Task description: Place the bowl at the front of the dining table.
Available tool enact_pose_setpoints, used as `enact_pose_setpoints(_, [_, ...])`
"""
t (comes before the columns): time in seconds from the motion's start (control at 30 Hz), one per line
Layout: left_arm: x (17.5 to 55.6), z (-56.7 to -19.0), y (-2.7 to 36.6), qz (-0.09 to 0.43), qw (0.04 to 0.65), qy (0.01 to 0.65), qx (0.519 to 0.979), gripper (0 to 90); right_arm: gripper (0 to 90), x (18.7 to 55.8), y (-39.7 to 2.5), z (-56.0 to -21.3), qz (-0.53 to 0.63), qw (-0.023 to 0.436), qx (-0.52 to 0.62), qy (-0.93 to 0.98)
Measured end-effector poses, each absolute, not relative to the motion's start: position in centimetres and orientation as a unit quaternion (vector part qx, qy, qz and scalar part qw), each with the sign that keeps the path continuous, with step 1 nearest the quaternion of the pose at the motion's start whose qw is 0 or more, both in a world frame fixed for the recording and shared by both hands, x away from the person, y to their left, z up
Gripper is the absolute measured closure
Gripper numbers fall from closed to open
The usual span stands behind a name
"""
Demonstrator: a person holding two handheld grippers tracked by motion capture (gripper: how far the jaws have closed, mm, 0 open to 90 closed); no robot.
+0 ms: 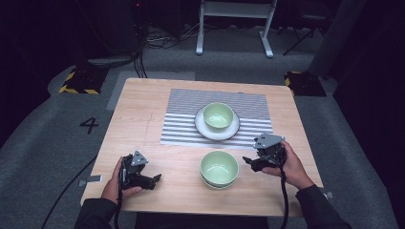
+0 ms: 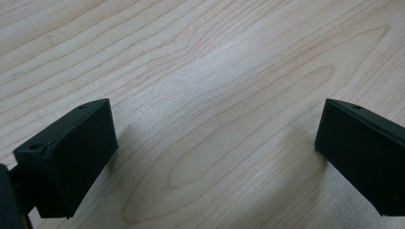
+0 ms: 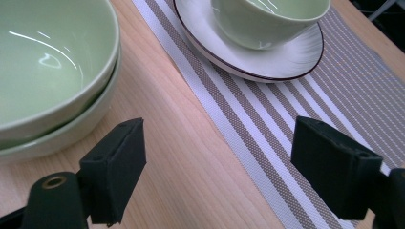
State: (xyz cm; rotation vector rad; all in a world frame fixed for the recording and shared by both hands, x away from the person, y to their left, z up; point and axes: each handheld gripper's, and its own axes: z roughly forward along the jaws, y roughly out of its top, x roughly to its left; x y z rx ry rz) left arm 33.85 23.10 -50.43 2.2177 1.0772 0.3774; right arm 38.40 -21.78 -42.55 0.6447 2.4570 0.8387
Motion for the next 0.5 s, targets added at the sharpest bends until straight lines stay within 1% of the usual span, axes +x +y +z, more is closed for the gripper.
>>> enact_pose_setpoints(0.5, [33.8, -50.4, 23.1, 0.144, 0.318, 0.409, 0.843, 0.4, 19.0, 37.3, -22.6, -43.7, 0.292, 0.23, 0.236, 0.898])
